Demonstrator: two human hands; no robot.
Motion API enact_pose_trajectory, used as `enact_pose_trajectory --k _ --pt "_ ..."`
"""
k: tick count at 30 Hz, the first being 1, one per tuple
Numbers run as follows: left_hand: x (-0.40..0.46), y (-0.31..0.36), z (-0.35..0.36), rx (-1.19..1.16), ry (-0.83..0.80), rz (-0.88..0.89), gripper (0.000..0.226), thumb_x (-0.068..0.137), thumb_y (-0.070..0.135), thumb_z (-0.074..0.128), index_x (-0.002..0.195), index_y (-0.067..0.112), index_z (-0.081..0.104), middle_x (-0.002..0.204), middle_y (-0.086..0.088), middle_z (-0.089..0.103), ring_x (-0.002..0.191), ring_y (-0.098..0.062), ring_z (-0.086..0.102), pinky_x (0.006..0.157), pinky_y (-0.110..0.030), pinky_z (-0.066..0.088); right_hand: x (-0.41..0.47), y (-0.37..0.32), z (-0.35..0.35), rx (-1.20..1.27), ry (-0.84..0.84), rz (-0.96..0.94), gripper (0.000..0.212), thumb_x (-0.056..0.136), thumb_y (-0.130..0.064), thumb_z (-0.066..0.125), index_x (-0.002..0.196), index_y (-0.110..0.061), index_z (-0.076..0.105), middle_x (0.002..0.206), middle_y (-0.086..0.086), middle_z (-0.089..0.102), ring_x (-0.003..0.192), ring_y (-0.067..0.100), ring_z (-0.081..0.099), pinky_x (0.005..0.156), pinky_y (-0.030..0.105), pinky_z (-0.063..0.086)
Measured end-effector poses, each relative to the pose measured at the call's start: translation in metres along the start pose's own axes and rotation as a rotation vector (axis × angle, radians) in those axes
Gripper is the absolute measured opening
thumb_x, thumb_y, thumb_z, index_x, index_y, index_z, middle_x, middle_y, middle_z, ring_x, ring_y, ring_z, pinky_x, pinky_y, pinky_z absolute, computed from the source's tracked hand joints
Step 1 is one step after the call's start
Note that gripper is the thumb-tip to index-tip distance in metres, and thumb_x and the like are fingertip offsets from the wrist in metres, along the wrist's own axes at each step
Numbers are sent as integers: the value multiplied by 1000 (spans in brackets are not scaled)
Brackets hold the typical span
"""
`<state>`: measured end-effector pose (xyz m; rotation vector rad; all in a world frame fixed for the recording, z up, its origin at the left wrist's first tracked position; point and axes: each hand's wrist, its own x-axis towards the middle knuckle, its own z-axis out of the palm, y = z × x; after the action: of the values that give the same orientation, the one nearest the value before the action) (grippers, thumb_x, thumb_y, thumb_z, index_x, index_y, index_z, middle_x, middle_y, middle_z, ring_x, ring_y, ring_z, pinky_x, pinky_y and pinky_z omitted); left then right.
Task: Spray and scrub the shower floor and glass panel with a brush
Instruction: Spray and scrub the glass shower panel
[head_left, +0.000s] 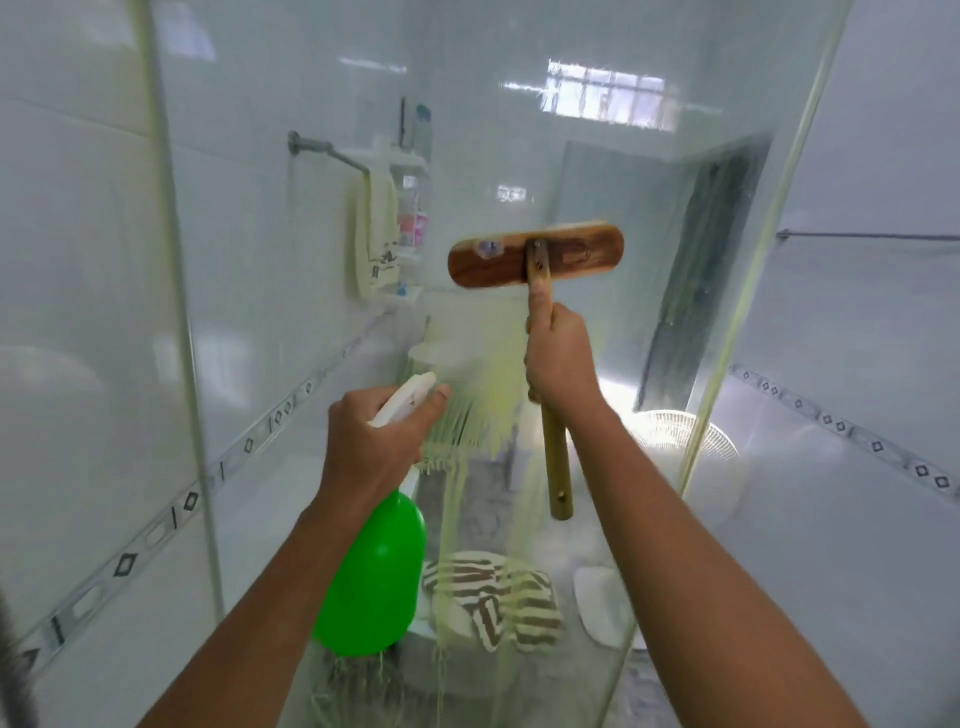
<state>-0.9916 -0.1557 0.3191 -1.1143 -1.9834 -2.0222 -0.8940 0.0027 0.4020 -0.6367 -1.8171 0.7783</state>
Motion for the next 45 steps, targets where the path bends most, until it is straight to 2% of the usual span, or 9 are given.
enact_pose_trajectory --k 4,9,14,17,20,28,32,40,45 --pt "2 -6 -13 6 82 22 46 89 46 78 64 8 72 59 -8 71 47 -9 59 50 -20 44 -76 85 40 0 -87 35 57 102 -56 27 89 -15 63 66 1 60 57 6 57 51 17 47" --pt "-1 -12 -17 17 87 74 61 79 67 66 71 7 70 70 -15 71 69 -33 65 61 -37 47 -170 155 73 47 -193 249 50 97 -60 30 95 -22 63 84 9 69 73 9 65 62 19 51" --pt "0 -14 -16 41 84 73 62 78 69 67 74 8 72 72 -17 72 71 -37 65 62 -46 52 -89 77 47 56 -83 43 46 104 -49 30 82 -20 59 63 -5 56 53 -1 55 47 11 41" --pt "0 -14 -12 31 79 54 58 80 65 68 74 8 72 73 -17 72 74 -37 67 67 -48 54 -20 16 21 68 39 -23 51 102 -55 29 67 -20 44 57 -5 43 48 10 44 46 28 42" --pt "1 -15 -6 29 69 54 52 87 56 74 73 6 72 74 -20 71 75 -38 65 65 -44 51 -5 10 19 89 79 -26 52 102 -55 28 69 -18 43 60 -4 42 51 12 42 46 27 40" --pt "2 -13 -2 19 49 43 41 90 49 76 73 11 75 71 -9 74 70 -21 67 58 -17 47 -161 157 79 67 -130 219 46 99 -57 31 86 -24 61 79 14 66 63 2 58 57 22 48" --pt "1 -9 0 32 50 61 41 91 46 75 73 10 74 72 -11 73 67 -19 64 53 -14 43 -143 140 71 45 -141 182 48 101 -57 30 87 -23 61 70 10 61 59 5 55 56 34 49" --pt "-3 0 6 31 38 50 40 92 44 75 74 8 75 71 -12 73 56 -7 57 52 -14 43 -29 46 22 47 17 -5 50 103 -54 28 68 -21 43 58 -7 42 48 6 40 46 22 35" --pt "-8 6 15 -1 18 63 35 92 40 76 72 11 75 67 -5 72 58 -6 58 54 -12 42 -84 106 38 23 -73 61 56 101 -58 27 88 -17 61 71 0 61 59 7 56 55 22 47"
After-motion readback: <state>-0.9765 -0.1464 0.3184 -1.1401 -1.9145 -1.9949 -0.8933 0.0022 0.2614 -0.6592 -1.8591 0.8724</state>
